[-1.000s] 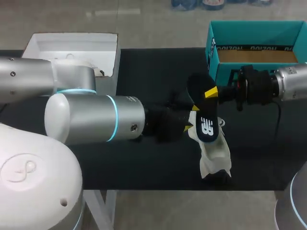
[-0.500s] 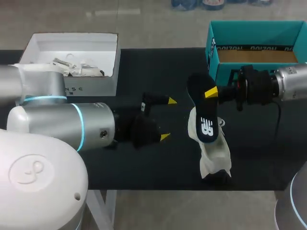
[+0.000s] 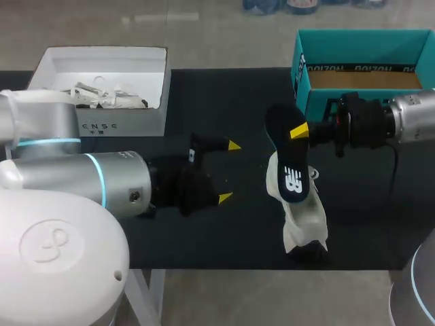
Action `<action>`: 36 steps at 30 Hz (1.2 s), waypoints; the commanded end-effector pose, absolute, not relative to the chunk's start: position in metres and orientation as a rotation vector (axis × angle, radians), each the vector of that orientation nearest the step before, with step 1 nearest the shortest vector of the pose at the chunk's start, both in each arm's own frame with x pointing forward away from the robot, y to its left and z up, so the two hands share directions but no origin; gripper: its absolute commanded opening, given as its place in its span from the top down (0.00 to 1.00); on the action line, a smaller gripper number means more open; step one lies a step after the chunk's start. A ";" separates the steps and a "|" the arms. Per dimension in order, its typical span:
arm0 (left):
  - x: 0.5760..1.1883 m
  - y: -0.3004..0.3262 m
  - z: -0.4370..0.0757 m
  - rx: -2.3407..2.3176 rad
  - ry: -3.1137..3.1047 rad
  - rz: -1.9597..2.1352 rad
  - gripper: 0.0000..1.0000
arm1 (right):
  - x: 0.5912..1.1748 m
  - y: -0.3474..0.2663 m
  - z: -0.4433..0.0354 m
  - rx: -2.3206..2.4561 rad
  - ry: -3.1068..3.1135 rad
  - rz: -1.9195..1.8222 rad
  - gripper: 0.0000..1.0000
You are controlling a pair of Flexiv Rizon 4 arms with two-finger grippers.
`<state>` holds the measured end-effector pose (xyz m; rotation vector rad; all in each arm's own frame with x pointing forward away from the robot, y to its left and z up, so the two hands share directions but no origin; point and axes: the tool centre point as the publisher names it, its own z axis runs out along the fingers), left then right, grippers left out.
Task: Take the shoe out of the shoebox, open the shoe tongue, remove and reinsert the insole, then place the shoe into the shoebox
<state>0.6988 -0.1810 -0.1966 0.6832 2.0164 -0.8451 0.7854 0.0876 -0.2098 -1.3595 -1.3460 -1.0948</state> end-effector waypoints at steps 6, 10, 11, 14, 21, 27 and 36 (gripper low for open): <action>0.699 -0.180 -0.196 0.686 2.018 -0.846 0.00 | 0.785 0.088 -0.210 -1.362 -1.346 -1.095 1.00; 0.699 -0.180 -0.196 0.686 2.018 -0.846 0.00 | 0.785 0.088 -0.210 -1.362 -1.346 -1.095 1.00; 0.699 -0.180 -0.196 0.686 2.018 -0.846 0.00 | 0.785 0.088 -0.210 -1.362 -1.346 -1.095 1.00; 0.699 -0.180 -0.196 0.686 2.018 -0.846 0.00 | 0.785 0.088 -0.210 -1.362 -1.346 -1.095 1.00; 0.699 -0.180 -0.196 0.686 2.018 -0.846 0.00 | 0.785 0.088 -0.210 -1.362 -1.346 -1.095 1.00; 0.698 -0.168 -0.201 0.636 2.061 -0.880 0.00 | 0.785 0.088 -0.210 -1.362 -1.346 -1.095 1.00; 0.697 -0.154 -0.187 0.540 2.123 -1.059 0.00 | 0.785 0.088 -0.210 -1.362 -1.346 -1.095 1.00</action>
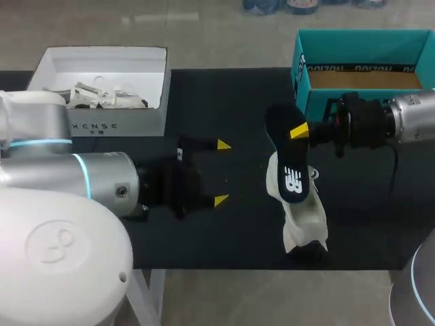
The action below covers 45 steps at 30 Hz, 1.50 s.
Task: Take the shoe out of the shoebox, open the shoe tongue, remove and reinsert the insole, then place the shoe into the shoebox
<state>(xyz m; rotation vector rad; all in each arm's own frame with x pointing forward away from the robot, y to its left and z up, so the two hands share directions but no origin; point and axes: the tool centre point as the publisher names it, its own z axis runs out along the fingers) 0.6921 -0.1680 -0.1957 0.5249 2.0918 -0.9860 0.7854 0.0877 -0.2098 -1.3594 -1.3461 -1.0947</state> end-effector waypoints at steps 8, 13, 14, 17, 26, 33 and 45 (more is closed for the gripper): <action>0.700 -0.148 -0.175 0.467 2.103 -1.236 0.00 | 0.785 0.088 -0.210 -1.362 -1.346 -1.095 1.00; 0.702 -0.151 -0.184 0.462 2.089 -1.222 0.00 | 0.785 0.088 -0.210 -1.362 -1.346 -1.095 1.00; 0.702 -0.152 -0.186 0.463 2.089 -1.221 0.00 | 0.785 0.088 -0.210 -1.362 -1.346 -1.095 1.00; 0.703 -0.154 -0.189 0.445 2.082 -1.234 0.00 | 0.785 0.088 -0.210 -1.362 -1.346 -1.095 1.00; 0.705 -0.155 -0.189 0.394 2.067 -1.260 0.00 | 0.785 0.088 -0.210 -1.362 -1.346 -1.095 1.00; 0.705 -0.155 -0.189 0.394 2.067 -1.260 0.00 | 0.785 0.088 -0.210 -1.362 -1.346 -1.095 1.00; 0.705 -0.155 -0.189 0.394 2.067 -1.260 0.00 | 0.785 0.088 -0.210 -1.362 -1.346 -1.095 1.00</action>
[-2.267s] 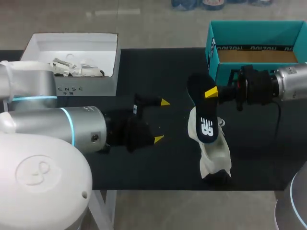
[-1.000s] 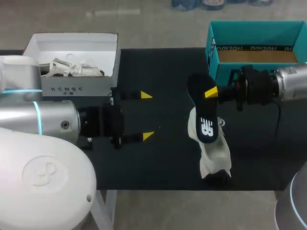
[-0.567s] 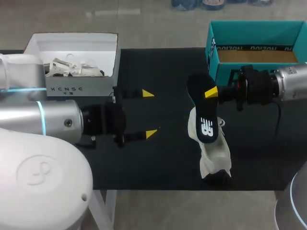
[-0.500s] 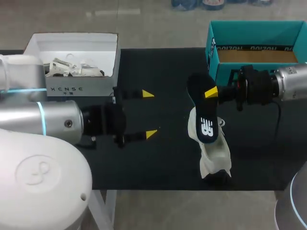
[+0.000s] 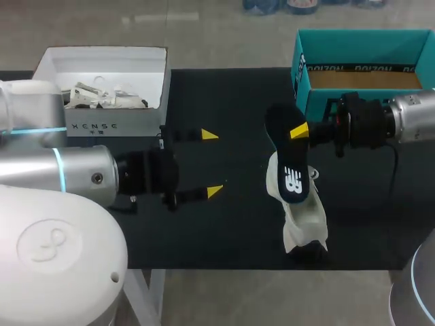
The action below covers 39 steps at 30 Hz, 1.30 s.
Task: Take the shoe out of the shoebox, open the shoe tongue, remove and reinsert the insole, then place the shoe into the shoebox
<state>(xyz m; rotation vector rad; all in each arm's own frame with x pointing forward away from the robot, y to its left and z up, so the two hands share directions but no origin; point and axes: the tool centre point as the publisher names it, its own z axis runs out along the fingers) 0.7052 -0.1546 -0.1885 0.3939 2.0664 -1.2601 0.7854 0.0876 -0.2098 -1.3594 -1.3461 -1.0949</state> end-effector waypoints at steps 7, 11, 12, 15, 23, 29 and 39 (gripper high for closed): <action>0.705 -0.155 -0.189 0.394 2.067 -1.260 0.00 | 0.785 0.088 -0.210 -1.362 -1.346 -1.095 1.00; 0.713 -0.158 -0.183 0.351 2.050 -1.264 0.00 | 0.785 0.088 -0.210 -1.362 -1.346 -1.095 1.00; 0.714 -0.158 -0.181 0.343 2.039 -1.255 0.00 | 0.785 0.088 -0.210 -1.362 -1.346 -1.095 1.00; 0.717 -0.159 -0.177 0.300 2.034 -1.265 0.00 | 0.785 0.088 -0.210 -1.362 -1.346 -1.095 1.00; 0.724 -0.158 -0.168 0.150 2.062 -1.342 0.00 | 0.785 0.088 -0.210 -1.362 -1.346 -1.095 1.00; 0.729 -0.155 -0.148 -0.026 2.091 -1.445 0.00 | 0.785 0.088 -0.210 -1.362 -1.346 -1.095 1.00; 0.732 -0.151 -0.119 -0.223 2.125 -1.582 0.00 | 0.785 0.088 -0.210 -1.362 -1.346 -1.095 1.00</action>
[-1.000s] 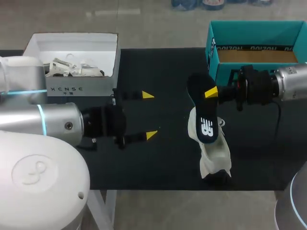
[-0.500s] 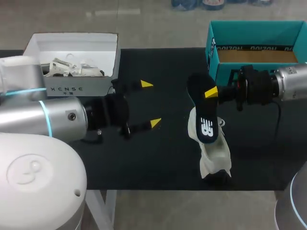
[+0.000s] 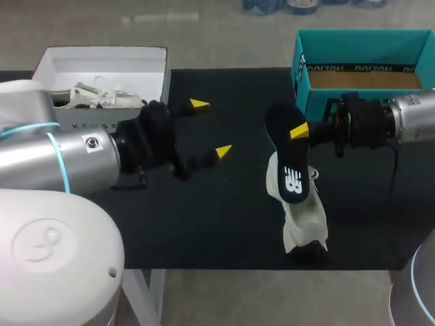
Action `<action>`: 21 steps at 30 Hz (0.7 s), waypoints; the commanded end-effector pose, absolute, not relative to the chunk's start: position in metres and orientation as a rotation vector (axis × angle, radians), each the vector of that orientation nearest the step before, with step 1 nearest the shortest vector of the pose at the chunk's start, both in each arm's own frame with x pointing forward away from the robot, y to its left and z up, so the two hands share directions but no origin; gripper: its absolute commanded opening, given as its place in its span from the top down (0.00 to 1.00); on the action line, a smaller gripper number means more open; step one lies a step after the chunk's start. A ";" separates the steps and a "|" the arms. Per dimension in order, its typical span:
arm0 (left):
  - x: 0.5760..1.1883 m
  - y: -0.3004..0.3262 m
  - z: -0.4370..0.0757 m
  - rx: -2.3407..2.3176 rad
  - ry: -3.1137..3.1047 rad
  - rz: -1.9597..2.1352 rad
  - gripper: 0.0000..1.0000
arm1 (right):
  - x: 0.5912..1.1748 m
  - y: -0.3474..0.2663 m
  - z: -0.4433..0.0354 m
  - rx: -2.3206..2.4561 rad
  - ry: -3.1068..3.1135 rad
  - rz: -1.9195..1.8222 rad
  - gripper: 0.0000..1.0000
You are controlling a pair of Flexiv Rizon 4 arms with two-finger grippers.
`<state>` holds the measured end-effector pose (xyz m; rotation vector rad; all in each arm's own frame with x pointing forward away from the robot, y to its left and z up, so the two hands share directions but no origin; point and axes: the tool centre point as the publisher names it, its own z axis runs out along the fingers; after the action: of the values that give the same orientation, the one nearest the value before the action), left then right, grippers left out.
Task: Take the shoe out of the shoebox, open the shoe tongue, remove and reinsert the insole, then place the shoe into the shoebox
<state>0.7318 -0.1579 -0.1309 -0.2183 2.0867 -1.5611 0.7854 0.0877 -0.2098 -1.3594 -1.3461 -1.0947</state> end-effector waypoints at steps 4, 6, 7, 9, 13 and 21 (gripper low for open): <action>0.735 -0.150 -0.114 -0.273 2.138 -1.624 0.00 | 0.785 0.088 -0.210 -1.362 -1.346 -1.095 1.00; 0.736 -0.150 -0.111 -0.291 2.147 -1.664 0.00 | 0.785 0.088 -0.210 -1.362 -1.346 -1.095 1.00; 0.736 -0.149 -0.109 -0.297 2.151 -1.677 0.00 | 0.785 0.088 -0.210 -1.362 -1.346 -1.095 1.00; 0.736 -0.148 -0.109 -0.298 2.141 -1.672 0.00 | 0.785 0.088 -0.210 -1.362 -1.346 -1.095 1.00; 0.737 -0.146 -0.108 -0.288 2.083 -1.680 0.00 | 0.785 0.088 -0.210 -1.362 -1.346 -1.095 1.00; 0.737 -0.146 -0.108 -0.288 2.083 -1.680 0.00 | 0.785 0.088 -0.210 -1.362 -1.346 -1.095 1.00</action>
<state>0.7360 -0.1466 -0.1073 -0.2884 2.0804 -1.6782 0.7854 0.0877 -0.2098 -1.3594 -1.3461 -1.0947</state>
